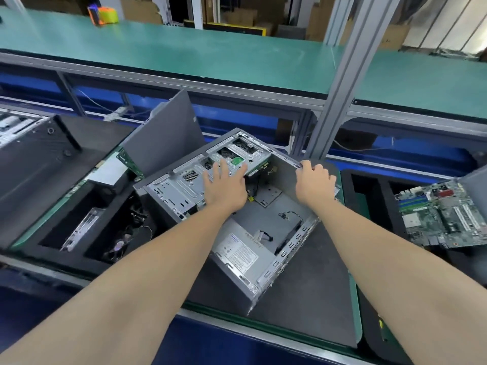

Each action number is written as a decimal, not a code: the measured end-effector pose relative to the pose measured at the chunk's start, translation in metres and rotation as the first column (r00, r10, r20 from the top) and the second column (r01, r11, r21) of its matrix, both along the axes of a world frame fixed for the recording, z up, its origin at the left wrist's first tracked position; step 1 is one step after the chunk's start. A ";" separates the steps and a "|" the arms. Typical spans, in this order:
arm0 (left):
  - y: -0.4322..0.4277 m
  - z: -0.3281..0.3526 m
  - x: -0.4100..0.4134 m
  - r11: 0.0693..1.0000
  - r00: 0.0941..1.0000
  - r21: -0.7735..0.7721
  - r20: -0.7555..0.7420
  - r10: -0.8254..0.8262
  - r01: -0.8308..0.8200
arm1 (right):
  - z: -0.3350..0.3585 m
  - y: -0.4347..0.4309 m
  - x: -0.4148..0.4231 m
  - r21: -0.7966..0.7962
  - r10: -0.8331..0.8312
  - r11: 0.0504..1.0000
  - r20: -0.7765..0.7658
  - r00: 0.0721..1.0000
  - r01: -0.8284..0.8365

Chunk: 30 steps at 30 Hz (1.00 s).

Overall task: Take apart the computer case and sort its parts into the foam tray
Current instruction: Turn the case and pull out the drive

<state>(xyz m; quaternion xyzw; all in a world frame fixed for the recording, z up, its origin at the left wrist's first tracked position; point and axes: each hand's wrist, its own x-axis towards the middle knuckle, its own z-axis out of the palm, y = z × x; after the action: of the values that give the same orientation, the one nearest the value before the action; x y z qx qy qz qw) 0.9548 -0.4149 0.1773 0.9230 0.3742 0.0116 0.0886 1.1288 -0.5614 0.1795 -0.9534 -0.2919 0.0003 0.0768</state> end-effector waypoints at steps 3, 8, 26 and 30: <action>-0.003 -0.004 0.005 0.999 0.999 0.024 0.020 -0.036 0.036 | 0.000 -0.012 -0.001 0.010 -0.050 0.999 -0.007 0.999 0.050; -0.013 -0.010 0.017 0.985 0.987 0.081 0.030 -0.156 0.153 | 0.003 -0.044 -0.009 -0.058 -0.136 0.989 0.032 0.990 0.137; 0.022 0.007 0.056 0.750 0.755 -0.087 0.052 -0.653 0.655 | 0.015 -0.094 -0.097 -0.293 -0.295 0.913 0.013 0.955 0.286; 0.004 0.011 0.049 0.810 0.835 -0.210 0.203 -0.512 0.548 | 0.015 -0.090 -0.090 -0.191 -0.347 0.929 -0.148 0.926 0.317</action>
<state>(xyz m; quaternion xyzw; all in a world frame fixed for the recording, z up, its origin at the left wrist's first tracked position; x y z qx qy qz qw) 1.0035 -0.4110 0.1881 0.9679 0.0927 0.0004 0.2336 1.0385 -0.6515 0.1946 -0.9882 -0.1167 0.0968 0.0232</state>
